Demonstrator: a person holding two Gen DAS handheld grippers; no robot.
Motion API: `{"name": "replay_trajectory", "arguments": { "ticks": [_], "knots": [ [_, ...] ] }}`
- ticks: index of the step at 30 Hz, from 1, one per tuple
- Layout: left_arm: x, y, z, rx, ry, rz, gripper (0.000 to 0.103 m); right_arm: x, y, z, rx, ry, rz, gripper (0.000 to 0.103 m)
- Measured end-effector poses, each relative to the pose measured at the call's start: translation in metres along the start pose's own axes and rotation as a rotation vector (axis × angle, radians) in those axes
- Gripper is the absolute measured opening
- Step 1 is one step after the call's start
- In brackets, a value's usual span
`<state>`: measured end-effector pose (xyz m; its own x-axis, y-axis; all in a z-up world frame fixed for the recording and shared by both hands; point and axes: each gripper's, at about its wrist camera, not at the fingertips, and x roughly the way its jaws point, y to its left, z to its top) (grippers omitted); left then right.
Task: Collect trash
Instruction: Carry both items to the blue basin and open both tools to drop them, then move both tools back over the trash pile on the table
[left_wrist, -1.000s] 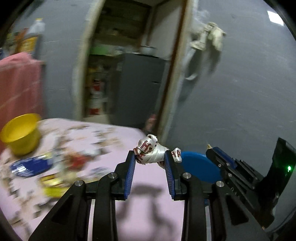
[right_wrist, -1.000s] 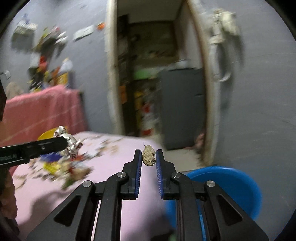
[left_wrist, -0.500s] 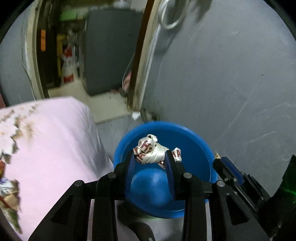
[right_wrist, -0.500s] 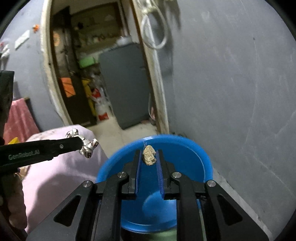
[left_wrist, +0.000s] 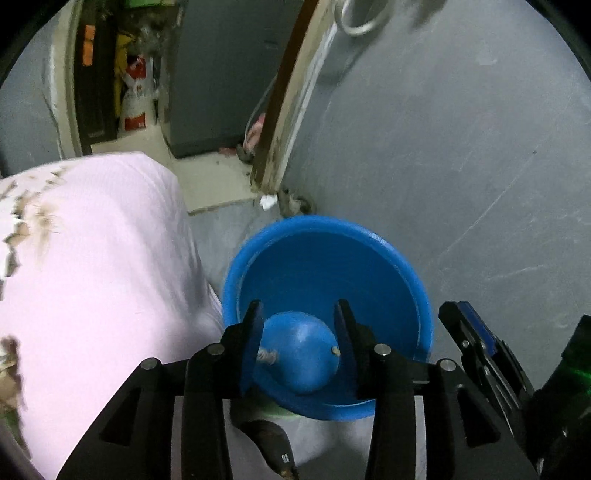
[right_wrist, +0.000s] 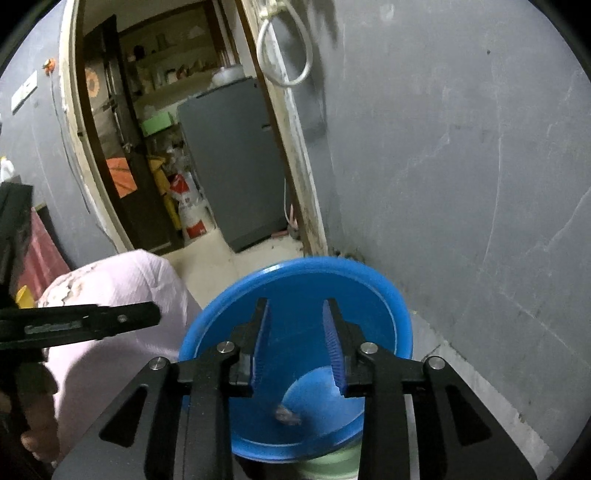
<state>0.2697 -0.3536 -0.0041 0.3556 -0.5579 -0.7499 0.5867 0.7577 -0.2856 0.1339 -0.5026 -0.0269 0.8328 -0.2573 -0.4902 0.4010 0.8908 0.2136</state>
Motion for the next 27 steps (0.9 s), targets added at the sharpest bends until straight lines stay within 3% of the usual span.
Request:
{"name": "replay_trajectory", "arguments": {
  "ticks": [1,3,7,8,11,13,15,19,27],
  "knots": [
    [-0.011,0.003,-0.002,0.001,-0.031,0.001,0.038,-0.002,0.003,0.001,-0.006,-0.017,0.003,0.031],
    [-0.041,0.009,-0.007,0.001,-0.117,0.021,0.052,-0.016,0.016,0.004,-0.023,-0.083,0.022,0.041],
    [-0.097,0.028,-0.020,-0.007,-0.282,0.102,0.067,-0.037,0.038,0.006,-0.045,-0.181,0.062,0.055],
    [-0.113,0.036,-0.024,-0.013,-0.323,0.134,0.074,-0.044,0.046,0.007,-0.053,-0.208,0.076,0.059],
    [-0.151,0.057,-0.039,-0.037,-0.426,0.198,0.085,-0.065,0.072,0.006,-0.085,-0.295,0.126,0.083],
    [-0.173,0.068,-0.051,-0.045,-0.492,0.243,0.094,-0.079,0.089,0.005,-0.112,-0.344,0.162,0.088],
    [-0.191,0.079,-0.064,-0.061,-0.553,0.299,0.101,-0.094,0.109,0.001,-0.142,-0.402,0.203,0.102],
    [-0.225,0.097,-0.092,-0.076,-0.628,0.383,0.101,-0.112,0.139,-0.005,-0.179,-0.476,0.274,0.103],
    [-0.270,0.129,-0.147,-0.095,-0.710,0.525,0.101,-0.127,0.178,-0.020,-0.208,-0.526,0.374,0.103]
  ]
}}
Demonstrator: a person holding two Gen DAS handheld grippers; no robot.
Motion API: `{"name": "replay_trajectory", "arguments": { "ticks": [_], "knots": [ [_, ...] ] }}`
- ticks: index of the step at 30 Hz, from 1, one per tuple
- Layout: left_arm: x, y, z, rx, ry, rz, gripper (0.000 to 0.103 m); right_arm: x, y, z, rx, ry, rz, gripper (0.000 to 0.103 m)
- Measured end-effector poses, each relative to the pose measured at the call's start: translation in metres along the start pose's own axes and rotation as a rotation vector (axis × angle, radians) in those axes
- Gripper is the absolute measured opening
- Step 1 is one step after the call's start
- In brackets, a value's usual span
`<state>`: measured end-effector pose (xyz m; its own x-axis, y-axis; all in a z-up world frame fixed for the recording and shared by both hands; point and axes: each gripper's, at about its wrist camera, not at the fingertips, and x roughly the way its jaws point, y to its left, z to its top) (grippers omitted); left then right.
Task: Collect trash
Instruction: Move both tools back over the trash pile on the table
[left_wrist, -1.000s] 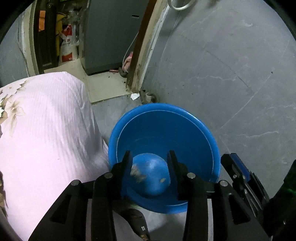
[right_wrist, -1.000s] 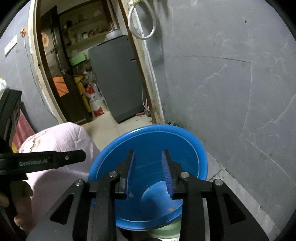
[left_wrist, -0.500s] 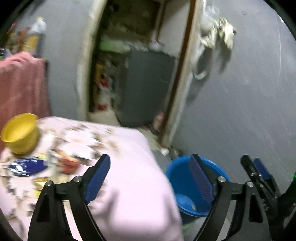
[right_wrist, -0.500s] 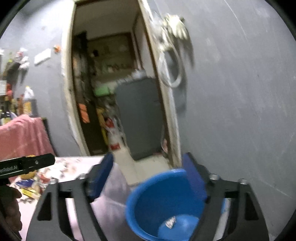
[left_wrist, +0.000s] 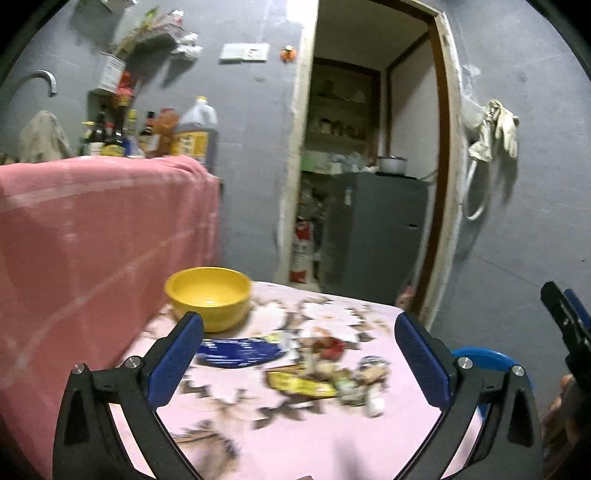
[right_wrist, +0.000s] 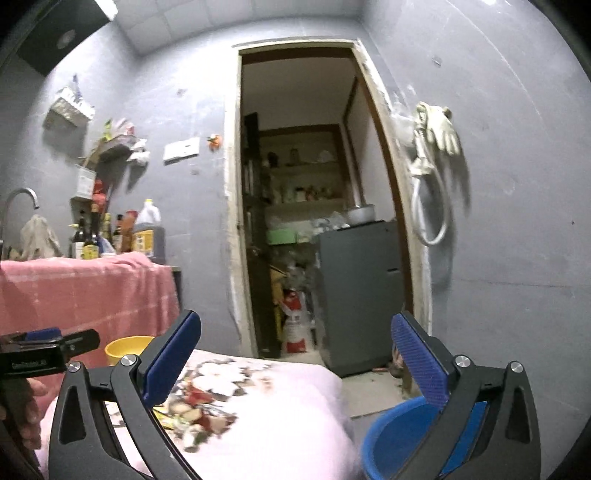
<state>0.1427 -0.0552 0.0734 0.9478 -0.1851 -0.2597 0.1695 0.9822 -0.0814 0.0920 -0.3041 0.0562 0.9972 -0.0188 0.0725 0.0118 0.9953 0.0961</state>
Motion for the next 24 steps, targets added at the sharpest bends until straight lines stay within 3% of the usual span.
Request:
{"name": "replay_trajectory", "arguments": {
  "ticks": [9,24],
  "knots": [
    [-0.016,0.032,-0.018,0.033,-0.022,0.058,0.101,0.014,0.035,-0.016,-0.004,0.030,0.040,0.103],
    [0.020,0.048,-0.030,-0.011,0.146,0.019,0.101,0.035,0.047,-0.044,-0.054,0.136,0.080,0.103]
  ]
}}
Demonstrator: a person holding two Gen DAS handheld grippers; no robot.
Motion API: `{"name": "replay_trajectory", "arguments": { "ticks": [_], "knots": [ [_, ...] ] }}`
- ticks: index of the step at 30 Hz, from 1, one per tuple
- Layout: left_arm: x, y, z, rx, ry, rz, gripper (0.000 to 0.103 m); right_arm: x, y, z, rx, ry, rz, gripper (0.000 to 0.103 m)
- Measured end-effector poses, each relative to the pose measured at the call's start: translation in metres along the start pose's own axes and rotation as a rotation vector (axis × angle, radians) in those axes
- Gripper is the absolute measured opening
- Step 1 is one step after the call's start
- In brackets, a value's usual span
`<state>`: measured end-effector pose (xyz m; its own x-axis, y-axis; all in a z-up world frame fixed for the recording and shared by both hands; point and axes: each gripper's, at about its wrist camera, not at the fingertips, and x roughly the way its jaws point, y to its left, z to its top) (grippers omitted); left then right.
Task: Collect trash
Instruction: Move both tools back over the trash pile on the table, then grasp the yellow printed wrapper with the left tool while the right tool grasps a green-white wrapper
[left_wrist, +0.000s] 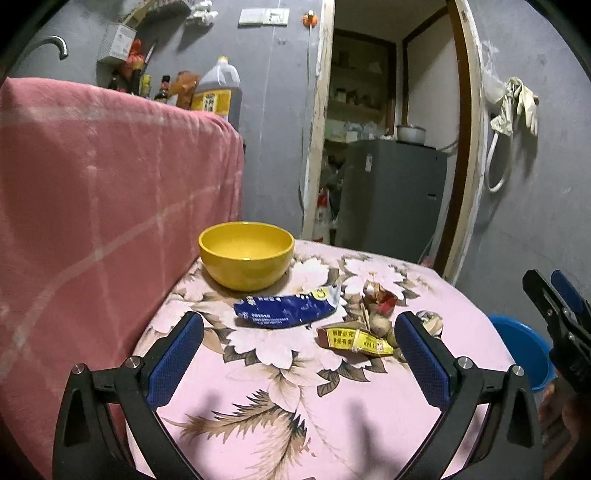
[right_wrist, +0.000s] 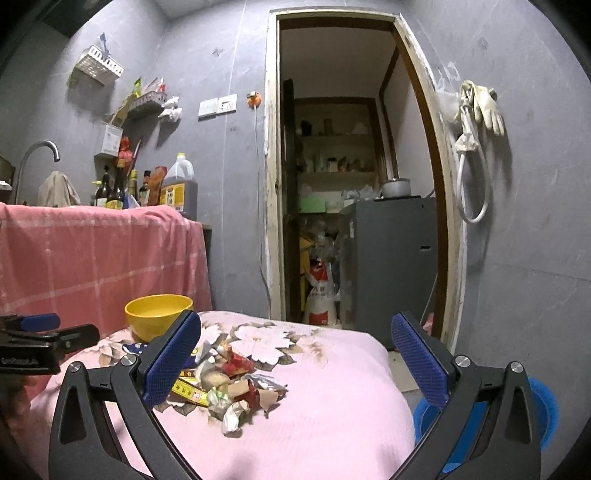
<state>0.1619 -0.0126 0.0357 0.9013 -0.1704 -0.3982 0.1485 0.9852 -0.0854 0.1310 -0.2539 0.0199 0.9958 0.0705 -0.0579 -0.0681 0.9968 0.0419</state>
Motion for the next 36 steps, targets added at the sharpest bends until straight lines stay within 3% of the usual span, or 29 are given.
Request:
{"name": "replay_trajectory", "arguments": {
  "ticks": [5,9,13,17,22,31,36],
  "knots": [
    [0.019,-0.006,0.003,0.034,0.087,0.044,0.101,0.011,-0.001,0.000,-0.005,0.072,-0.009,0.103],
    [0.038,-0.006,0.001,0.050,0.159,0.032,0.101,0.015,0.000,-0.002,-0.023,0.105,0.000,0.102],
    [0.055,-0.004,0.001,0.034,0.219,0.013,0.098,0.022,0.001,-0.005,-0.036,0.148,0.005,0.088],
    [0.073,-0.003,0.001,-0.007,0.299,-0.041,0.077,0.038,0.005,-0.012,-0.048,0.243,0.042,0.064],
    [0.081,-0.010,0.001,-0.012,0.333,-0.099,0.067,0.052,0.004,-0.021,-0.044,0.360,0.106,0.052],
    [0.096,-0.017,0.006,-0.041,0.371,-0.147,0.055,0.062,0.025,-0.035,-0.129,0.470,0.192,0.047],
    [0.106,-0.016,0.006,-0.084,0.406,-0.177,0.042,0.076,0.028,-0.045,-0.127,0.553,0.217,0.047]
  ]
}}
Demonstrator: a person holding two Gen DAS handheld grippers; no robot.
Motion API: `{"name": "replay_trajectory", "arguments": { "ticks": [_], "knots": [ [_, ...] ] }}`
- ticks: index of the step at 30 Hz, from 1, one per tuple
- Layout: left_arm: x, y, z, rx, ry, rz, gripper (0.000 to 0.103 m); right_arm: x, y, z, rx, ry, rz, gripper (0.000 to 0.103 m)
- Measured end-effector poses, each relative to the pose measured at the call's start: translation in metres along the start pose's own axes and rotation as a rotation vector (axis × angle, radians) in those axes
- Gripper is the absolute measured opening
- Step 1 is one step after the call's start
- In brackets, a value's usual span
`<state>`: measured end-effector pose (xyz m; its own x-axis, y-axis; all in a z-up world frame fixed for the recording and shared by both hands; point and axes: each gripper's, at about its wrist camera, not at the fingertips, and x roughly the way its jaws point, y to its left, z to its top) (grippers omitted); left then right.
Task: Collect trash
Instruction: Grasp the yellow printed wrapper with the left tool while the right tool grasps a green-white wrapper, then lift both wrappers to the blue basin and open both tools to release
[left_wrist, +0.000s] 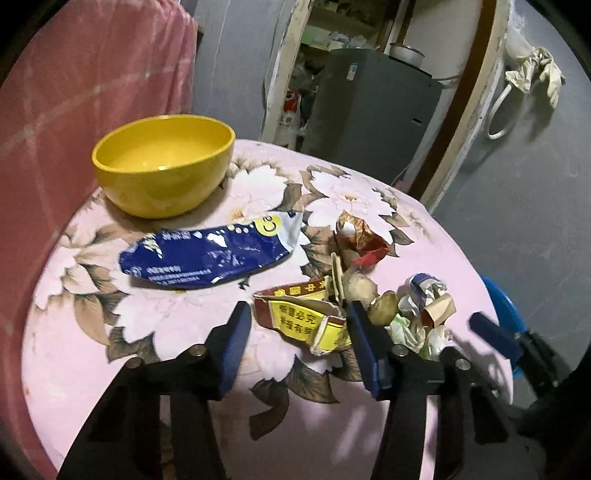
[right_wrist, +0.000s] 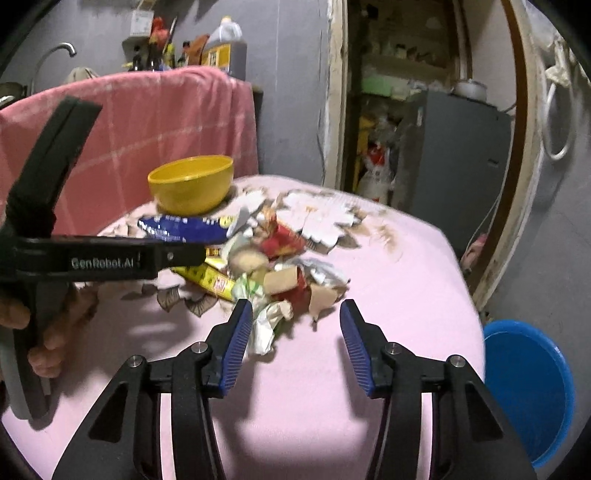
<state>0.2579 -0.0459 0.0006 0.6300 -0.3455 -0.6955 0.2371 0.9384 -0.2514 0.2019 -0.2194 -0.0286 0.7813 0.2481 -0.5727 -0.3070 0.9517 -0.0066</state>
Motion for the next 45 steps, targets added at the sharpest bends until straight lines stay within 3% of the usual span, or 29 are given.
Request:
{"name": "replay_trajectory", "arguments": {
  "ticks": [5,10,13,14,17,19,26,32,38,45],
  "knots": [
    [0.004,0.003,-0.005,-0.033,0.024,-0.052,0.032,0.012,-0.004,-0.002,0.022,0.050,0.039,0.046],
    [-0.001,0.001,-0.009,-0.032,0.021,-0.037,0.029,0.018,-0.003,-0.005,0.024,0.084,0.076,0.040],
    [-0.002,-0.004,-0.011,-0.015,0.017,-0.018,0.026,0.022,0.001,-0.006,0.010,0.102,0.095,0.032],
    [-0.004,-0.005,-0.012,-0.010,0.016,-0.014,0.020,0.022,0.001,-0.006,0.008,0.102,0.099,0.029],
    [-0.003,-0.005,-0.014,-0.003,0.019,-0.008,0.017,0.021,0.002,-0.006,0.005,0.098,0.108,0.013],
    [-0.005,-0.006,-0.016,-0.003,0.022,-0.006,0.015,0.019,0.003,-0.007,0.000,0.091,0.111,0.010],
    [-0.017,-0.003,-0.022,-0.031,0.004,0.017,0.013,0.000,0.006,-0.008,-0.003,0.018,0.144,0.008],
    [-0.036,-0.002,-0.033,-0.028,-0.062,0.044,0.012,-0.027,0.007,-0.008,-0.014,-0.114,0.191,0.008],
    [-0.056,-0.014,-0.038,0.013,-0.161,0.087,0.009,-0.048,0.005,-0.006,-0.014,-0.232,0.173,0.008],
    [-0.066,-0.029,-0.043,0.077,-0.202,0.119,0.009,-0.058,-0.005,-0.005,0.021,-0.284,0.168,0.008]
  ]
}}
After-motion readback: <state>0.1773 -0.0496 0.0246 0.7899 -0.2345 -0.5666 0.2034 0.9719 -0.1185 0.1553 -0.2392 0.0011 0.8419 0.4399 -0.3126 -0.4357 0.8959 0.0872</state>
